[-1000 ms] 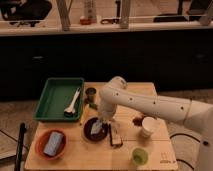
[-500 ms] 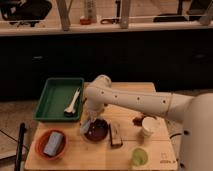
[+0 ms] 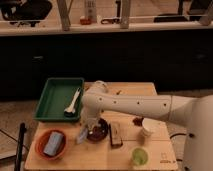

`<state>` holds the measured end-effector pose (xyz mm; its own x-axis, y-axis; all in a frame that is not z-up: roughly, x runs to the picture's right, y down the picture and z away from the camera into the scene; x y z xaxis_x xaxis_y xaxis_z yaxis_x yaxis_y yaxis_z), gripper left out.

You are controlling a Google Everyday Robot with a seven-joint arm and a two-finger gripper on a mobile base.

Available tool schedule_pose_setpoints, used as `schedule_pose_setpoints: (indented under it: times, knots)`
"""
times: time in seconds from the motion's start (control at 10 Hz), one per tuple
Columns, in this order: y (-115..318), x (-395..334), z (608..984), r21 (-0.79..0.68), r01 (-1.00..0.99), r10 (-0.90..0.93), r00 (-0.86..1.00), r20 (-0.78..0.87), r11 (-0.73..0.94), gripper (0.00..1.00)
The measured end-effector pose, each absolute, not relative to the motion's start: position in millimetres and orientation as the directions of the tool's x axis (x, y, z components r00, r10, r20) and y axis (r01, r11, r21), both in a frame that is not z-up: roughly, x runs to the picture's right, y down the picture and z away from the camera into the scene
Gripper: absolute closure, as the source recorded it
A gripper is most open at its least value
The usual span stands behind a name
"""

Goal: Wipe purple bowl with towel

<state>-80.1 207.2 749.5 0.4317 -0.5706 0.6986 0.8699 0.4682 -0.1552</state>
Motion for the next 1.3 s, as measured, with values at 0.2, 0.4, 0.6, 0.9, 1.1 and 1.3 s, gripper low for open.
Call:
schedule_pose_setpoints:
  times: [0.2, 0.4, 0.6, 0.9, 1.1, 1.3]
  knots:
    - [220.1, -47.8, 745.7, -0.192, 0.858, -0.545, 0.459, 0.702, 0.476, 1.0]
    - [224.8, -23.0, 745.6, -0.23, 0.839, -0.525, 0.498, 0.69, 0.494, 1.0]
    - [219.5, -8.0, 750.0, -0.262, 0.811, -0.515, 0.546, 0.661, 0.523, 1.0]
    - [186.8, -1.1, 771.8, -0.275, 0.782, -0.519, 0.59, 0.618, 0.56, 1.0]
    - [166.9, -5.9, 784.5, -0.267, 0.776, -0.527, 0.596, 0.606, 0.572, 1.0]
    - [159.0, -30.4, 786.0, -0.235, 0.791, -0.544, 0.571, 0.615, 0.564, 1.0]
